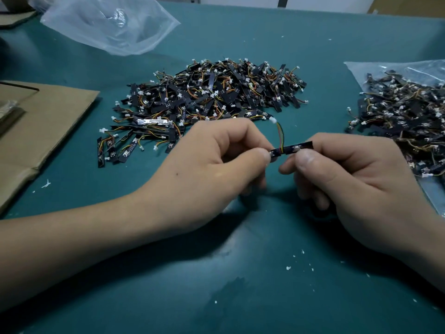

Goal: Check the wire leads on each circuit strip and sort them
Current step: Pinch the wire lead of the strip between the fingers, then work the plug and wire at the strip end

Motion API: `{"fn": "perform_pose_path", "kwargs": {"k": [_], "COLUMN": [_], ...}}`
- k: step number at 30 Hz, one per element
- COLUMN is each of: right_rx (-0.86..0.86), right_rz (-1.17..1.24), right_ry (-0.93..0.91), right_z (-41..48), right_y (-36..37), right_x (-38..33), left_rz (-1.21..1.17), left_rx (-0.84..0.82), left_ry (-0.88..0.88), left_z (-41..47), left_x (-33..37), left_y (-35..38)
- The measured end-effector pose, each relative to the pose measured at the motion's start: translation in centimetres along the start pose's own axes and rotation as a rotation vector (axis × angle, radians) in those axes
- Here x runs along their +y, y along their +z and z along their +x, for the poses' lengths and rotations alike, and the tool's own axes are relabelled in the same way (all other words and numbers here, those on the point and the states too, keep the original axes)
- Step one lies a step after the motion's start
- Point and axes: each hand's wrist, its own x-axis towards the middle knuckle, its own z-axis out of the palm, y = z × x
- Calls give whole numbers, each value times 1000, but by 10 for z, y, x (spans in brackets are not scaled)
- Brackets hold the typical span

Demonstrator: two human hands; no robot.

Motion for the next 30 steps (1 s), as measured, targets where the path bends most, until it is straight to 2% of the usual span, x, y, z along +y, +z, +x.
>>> {"fn": "perform_pose_path", "kwargs": {"k": [5,13,19,30], "right_rx": [-51,22,-63,-86], "right_rz": [-47,-7,46,80], "right_ry": [-2,2,29,41], "right_z": [0,1,2,1], "right_y": [2,0,0,-2], "right_x": [-2,-3,-6,-5], "left_rz": [85,150,118,118], "left_rx": [-40,-117,-163,-155], "left_ry": [2,45,44,37], "left_z": [2,-1,-3,-4], "left_x": [3,6,7,6], "left_y": [-2,0,0,1]}}
